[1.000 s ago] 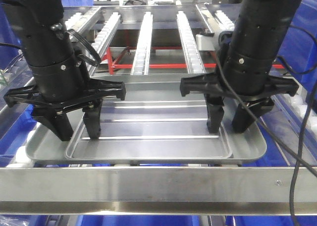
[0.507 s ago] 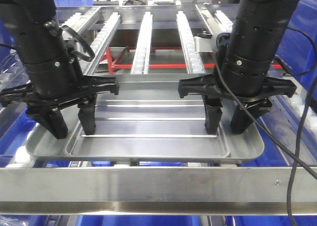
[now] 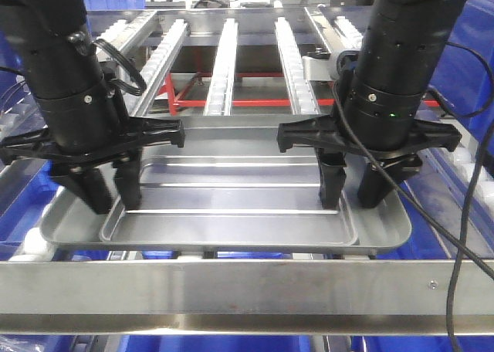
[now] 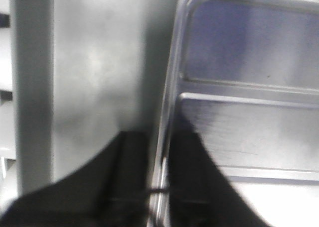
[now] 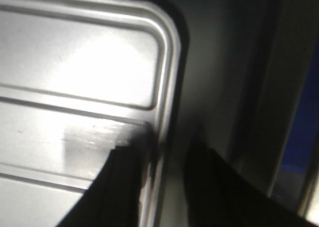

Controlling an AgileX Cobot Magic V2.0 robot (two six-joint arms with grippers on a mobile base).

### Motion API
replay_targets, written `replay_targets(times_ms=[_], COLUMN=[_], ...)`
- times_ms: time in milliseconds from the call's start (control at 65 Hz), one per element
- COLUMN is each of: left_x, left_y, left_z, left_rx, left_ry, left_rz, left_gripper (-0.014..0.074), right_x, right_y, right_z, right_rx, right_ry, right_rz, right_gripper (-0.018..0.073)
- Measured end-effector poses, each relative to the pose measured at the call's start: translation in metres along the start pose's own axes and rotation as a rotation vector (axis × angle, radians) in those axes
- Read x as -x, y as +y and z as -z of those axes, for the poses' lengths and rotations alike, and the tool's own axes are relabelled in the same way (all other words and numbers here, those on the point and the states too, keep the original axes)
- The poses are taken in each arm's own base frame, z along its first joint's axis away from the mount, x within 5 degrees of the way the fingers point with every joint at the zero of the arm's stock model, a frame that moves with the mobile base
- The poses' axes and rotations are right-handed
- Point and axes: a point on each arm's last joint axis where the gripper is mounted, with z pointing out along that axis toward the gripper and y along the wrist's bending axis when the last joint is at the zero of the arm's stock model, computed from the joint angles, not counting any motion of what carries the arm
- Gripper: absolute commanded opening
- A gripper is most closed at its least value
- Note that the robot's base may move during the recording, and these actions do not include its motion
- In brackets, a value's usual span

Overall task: Grab silver tray and place in blue box
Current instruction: 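Close both grippers on the tray's side rims, then lift the tray with both grippers and pull it toward the robot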

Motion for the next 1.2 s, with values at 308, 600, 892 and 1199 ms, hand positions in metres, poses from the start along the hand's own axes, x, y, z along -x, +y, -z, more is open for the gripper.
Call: replay_targets(times_ms=[308,600,892,1199], left_x=[0.001,0.000,-0.010,-0.062], left_y=[-0.001,0.000,-0.007,-0.012], left_z=[0.001,0.011,0.067,0.111], left_rx=[-0.002,-0.009,-0.032,-0.014], left_ry=[-0.008,-0.007,-0.050,-0.084], left_rz=[-0.015,-0.005,0.004,0.005], left_gripper=[-0.0097,-0.0098,-0.0104,-0.0104], right_x=[0.001,0.006,0.003,-0.047], right_y=[0.001,0.003,0.015,0.026], right_z=[0.000,0.013,0.062,0.092], right_rx=[0.011,0.015,0.013,-0.034], right_ry=[-0.006,-0.010,-0.057,-0.103], right_rz=[-0.015,-0.029,-0.044,-0.029], right_gripper=[0.0049,0.0049,0.0053,0.0053])
